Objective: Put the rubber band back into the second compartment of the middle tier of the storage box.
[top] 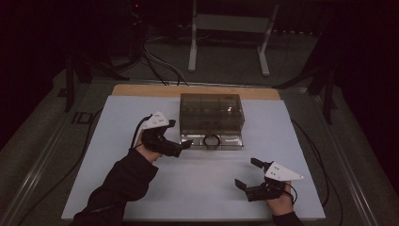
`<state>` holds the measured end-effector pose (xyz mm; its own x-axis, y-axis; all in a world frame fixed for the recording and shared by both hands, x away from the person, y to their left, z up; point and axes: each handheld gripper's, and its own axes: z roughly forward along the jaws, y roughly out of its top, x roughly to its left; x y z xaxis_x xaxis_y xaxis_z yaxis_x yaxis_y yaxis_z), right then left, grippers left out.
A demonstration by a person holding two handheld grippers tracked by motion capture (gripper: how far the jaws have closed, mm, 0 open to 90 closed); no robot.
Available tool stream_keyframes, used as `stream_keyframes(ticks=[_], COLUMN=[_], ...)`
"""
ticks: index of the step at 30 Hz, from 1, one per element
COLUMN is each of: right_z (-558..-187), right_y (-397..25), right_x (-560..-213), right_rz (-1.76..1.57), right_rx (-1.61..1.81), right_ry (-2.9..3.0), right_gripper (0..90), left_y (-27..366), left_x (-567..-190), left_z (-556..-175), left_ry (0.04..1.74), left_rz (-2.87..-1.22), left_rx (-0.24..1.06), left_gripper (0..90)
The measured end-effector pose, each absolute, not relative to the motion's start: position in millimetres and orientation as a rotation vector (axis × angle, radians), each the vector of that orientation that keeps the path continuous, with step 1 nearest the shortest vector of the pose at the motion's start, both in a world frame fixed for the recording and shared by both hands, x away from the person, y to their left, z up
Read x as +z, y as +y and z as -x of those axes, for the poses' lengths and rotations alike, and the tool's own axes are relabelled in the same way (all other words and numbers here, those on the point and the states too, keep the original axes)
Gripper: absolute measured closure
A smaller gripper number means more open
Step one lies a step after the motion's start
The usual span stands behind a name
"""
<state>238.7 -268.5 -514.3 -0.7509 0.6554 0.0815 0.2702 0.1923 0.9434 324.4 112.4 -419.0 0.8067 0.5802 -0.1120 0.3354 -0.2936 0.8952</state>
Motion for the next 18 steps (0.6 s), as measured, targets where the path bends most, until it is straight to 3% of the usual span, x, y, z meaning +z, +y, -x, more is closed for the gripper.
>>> stream_keyframes(ticks=[18], right_z=[-239.6], right_y=[-265.0], right_x=[-514.8], right_rz=[-0.866], right_rx=[1.568], right_ry=[2.148], right_gripper=[0.0], left_y=[173.1], left_x=[-463.6], left_z=[-281.0], left_ry=[0.707], left_rz=[-1.885], left_rx=[0.255], left_gripper=[1.2])
